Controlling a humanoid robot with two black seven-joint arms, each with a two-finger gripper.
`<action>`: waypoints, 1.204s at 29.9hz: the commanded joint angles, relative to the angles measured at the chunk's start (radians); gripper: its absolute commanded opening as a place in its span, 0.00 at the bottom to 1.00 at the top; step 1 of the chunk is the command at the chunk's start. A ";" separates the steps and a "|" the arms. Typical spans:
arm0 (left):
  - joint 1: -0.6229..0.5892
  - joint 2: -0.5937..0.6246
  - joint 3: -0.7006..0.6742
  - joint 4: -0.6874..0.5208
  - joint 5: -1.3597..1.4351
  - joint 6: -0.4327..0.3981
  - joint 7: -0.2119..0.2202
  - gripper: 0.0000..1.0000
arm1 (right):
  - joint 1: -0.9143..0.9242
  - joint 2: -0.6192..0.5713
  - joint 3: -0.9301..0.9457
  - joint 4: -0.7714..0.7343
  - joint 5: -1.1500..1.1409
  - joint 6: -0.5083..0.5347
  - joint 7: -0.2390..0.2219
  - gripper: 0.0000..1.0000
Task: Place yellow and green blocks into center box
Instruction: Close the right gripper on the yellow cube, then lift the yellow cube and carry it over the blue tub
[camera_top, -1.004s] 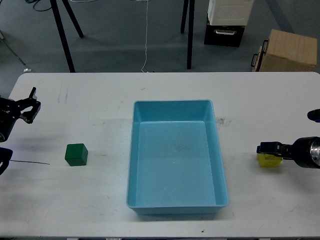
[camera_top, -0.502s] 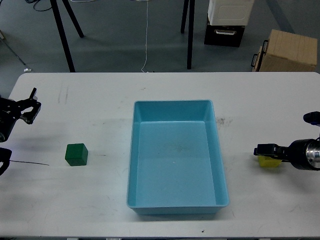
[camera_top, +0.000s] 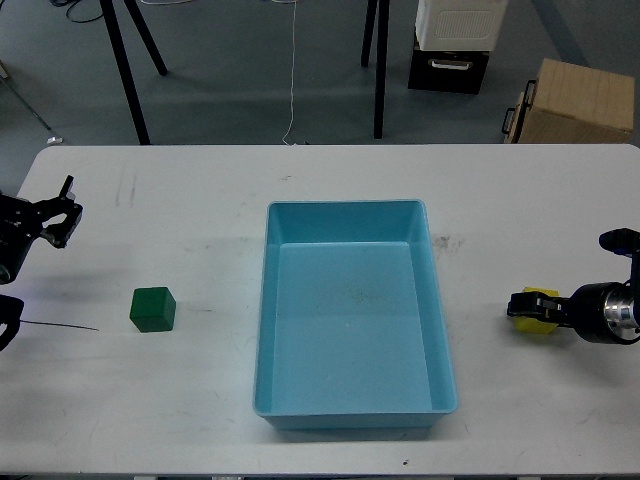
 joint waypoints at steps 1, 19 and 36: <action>0.000 0.000 0.000 0.000 0.000 0.000 0.000 1.00 | 0.001 0.000 0.000 0.005 0.005 0.007 0.001 0.29; 0.005 0.001 0.000 0.000 0.000 0.002 0.000 1.00 | 0.228 -0.107 0.127 0.114 0.350 0.036 0.018 0.18; 0.017 0.015 -0.002 0.002 0.012 0.023 -0.001 1.00 | 0.610 0.270 -0.317 0.059 0.369 0.059 0.015 0.15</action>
